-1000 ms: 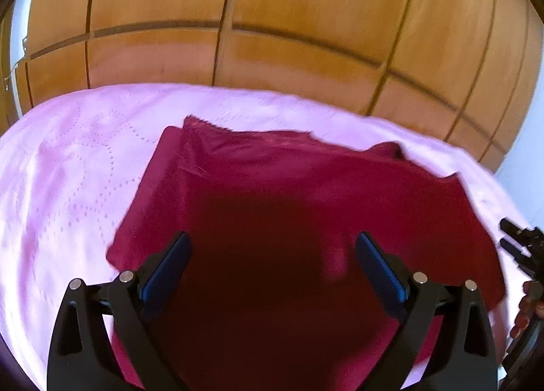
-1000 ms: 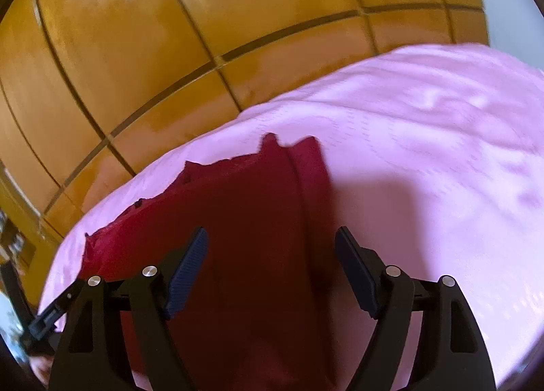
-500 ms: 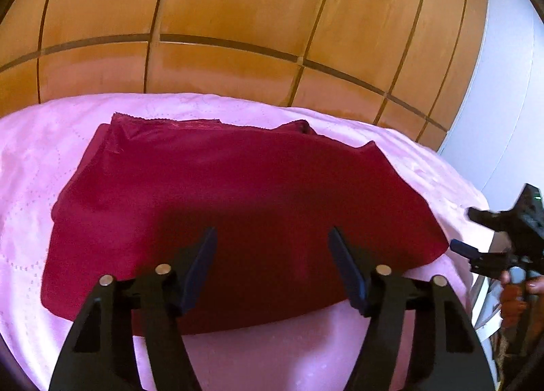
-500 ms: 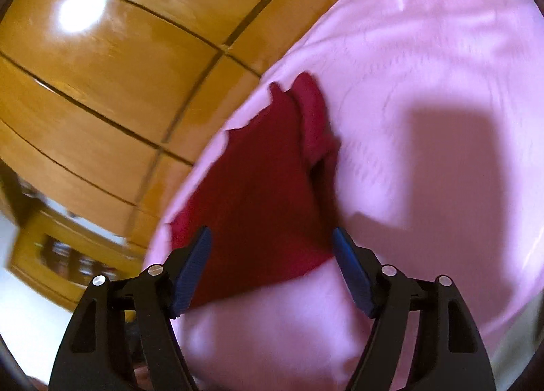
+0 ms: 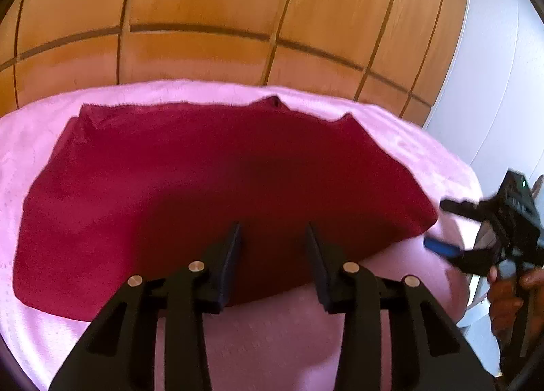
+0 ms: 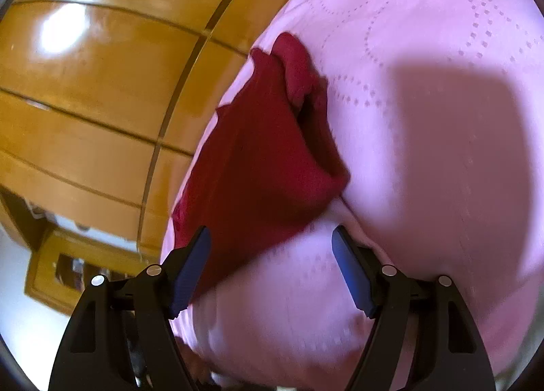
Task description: Fold small clothes
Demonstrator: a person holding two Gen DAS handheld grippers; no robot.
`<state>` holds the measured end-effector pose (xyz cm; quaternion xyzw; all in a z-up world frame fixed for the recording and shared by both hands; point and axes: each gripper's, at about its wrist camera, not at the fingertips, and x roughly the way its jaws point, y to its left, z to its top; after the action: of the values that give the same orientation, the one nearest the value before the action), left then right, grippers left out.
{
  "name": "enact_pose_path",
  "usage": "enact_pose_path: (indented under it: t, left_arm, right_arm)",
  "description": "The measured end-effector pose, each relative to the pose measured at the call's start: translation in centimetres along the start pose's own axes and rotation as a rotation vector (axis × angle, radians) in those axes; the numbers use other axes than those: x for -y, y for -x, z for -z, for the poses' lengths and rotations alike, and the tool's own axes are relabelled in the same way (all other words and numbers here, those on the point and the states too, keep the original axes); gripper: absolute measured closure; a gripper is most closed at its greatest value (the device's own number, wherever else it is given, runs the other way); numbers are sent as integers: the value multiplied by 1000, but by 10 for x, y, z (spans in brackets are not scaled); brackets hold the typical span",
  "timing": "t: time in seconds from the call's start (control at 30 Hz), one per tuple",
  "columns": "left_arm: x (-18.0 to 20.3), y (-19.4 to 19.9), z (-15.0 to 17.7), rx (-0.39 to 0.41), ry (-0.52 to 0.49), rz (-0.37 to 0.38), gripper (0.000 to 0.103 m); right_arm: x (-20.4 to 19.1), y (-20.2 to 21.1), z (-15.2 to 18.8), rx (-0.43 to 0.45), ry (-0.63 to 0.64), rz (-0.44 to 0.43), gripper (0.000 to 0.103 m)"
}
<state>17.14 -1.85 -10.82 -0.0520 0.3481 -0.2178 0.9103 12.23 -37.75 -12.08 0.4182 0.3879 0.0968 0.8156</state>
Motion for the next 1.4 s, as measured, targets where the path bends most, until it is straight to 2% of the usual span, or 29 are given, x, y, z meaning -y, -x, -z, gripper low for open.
enact_pose_path:
  t: [0.23, 0.33, 0.53, 0.77, 0.87, 0.93, 1.03, 1.3, 1.37, 1.4]
  left_arm:
    - [-6, -8, 6, -34, 18, 5, 67]
    - [-6, -9, 7, -39, 18, 6, 67]
    - [-10, -11, 11, -42, 24, 21, 67]
    - [-8, -12, 12, -42, 17, 17, 67]
    - [-8, -12, 12, -43, 19, 18, 67]
    - [-8, -12, 12, -43, 17, 17, 67]
    - [-7, -12, 12, -43, 15, 17, 67]
    - [-6, -11, 12, -39, 7, 11, 66]
    - [-6, -7, 9, -42, 17, 22, 58]
    - [-6, -5, 8, -39, 22, 32, 46]
  right_arm:
    - [-3, -11, -17, 66, 23, 21, 30]
    - [-2, -15, -29, 86, 13, 2, 30]
    - [-1, -23, -48, 95, 8, -34, 30]
    - [-2, -35, -61, 95, 34, -16, 34]
    - [-6, -43, -63, 86, 77, 22, 46]
    - [-5, -45, -64, 82, 84, 32, 62]
    - [1, -47, -67, 83, 65, 39, 78]
    - [-14, -40, -66, 100, 78, 13, 84]
    - [-20, -38, -67, 103, 83, 10, 84]
    - [-23, -37, -66, 104, 85, 7, 84]
